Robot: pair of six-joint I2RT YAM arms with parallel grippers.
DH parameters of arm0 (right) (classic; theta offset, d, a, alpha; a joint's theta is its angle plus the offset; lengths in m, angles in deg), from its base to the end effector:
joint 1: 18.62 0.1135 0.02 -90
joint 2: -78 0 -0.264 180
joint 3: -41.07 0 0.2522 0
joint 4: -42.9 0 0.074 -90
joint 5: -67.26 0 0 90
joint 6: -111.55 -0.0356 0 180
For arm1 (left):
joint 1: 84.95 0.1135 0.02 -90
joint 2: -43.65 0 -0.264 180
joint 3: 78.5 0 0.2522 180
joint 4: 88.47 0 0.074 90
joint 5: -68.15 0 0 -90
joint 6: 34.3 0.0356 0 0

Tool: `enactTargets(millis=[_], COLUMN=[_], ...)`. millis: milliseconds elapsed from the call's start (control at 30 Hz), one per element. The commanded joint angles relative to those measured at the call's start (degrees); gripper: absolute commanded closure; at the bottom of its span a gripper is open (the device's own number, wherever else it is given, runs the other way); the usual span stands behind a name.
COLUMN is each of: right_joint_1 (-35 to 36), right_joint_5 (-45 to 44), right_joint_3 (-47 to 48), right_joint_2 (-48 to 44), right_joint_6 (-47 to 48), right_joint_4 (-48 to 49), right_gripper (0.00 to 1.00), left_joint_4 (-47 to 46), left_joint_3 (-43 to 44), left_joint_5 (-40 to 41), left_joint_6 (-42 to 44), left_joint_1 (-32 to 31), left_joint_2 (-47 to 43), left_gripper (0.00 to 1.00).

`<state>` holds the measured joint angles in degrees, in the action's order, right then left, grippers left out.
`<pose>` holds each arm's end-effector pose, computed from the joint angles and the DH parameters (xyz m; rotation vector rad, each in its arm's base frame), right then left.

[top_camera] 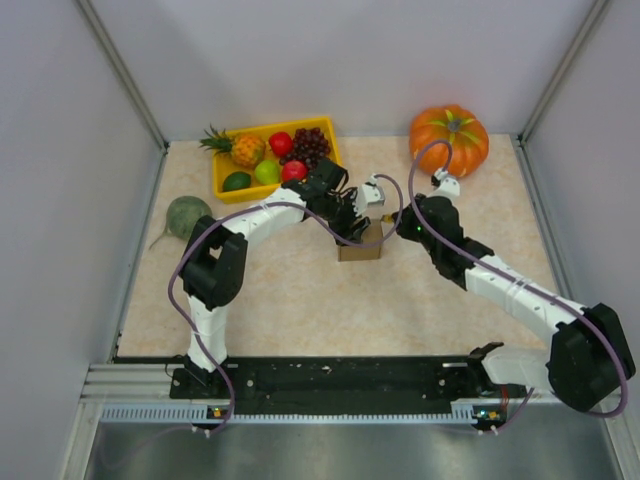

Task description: Unpack the express box

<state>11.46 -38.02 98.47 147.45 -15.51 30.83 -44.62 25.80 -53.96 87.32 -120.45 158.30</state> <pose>0.2408 0.1286 0.2638 0.2956 1.9879 0.4936 0.3465 -0.2704 0.2237 1.5405 1.9112 -0.7297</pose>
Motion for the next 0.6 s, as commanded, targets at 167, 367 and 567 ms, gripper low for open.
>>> enactTargets(millis=[167, 367, 567], right_joint_1=[-0.64, -0.55, -0.64], right_joint_5=[6.93, 10.72, 14.58], right_joint_3=[2.42, 1.54, 3.73], right_joint_2=[2.79, 1.74, 0.69], right_joint_6=[1.02, 1.02, 2.60], right_joint_4=[-3.52, -7.31, -14.17], right_gripper=[1.00, 1.00, 1.00], left_joint_4=[3.05, 1.73, 1.20], left_joint_3=[-1.07, -1.33, -1.07], left_joint_5=[3.20, 6.36, 8.73], left_joint_6=[0.02, -0.59, -1.47], left_joint_1=[0.26, 0.26, 0.26], left_joint_2=[2.33, 2.16, 2.68], left_gripper=[0.63, 0.67, 0.67])
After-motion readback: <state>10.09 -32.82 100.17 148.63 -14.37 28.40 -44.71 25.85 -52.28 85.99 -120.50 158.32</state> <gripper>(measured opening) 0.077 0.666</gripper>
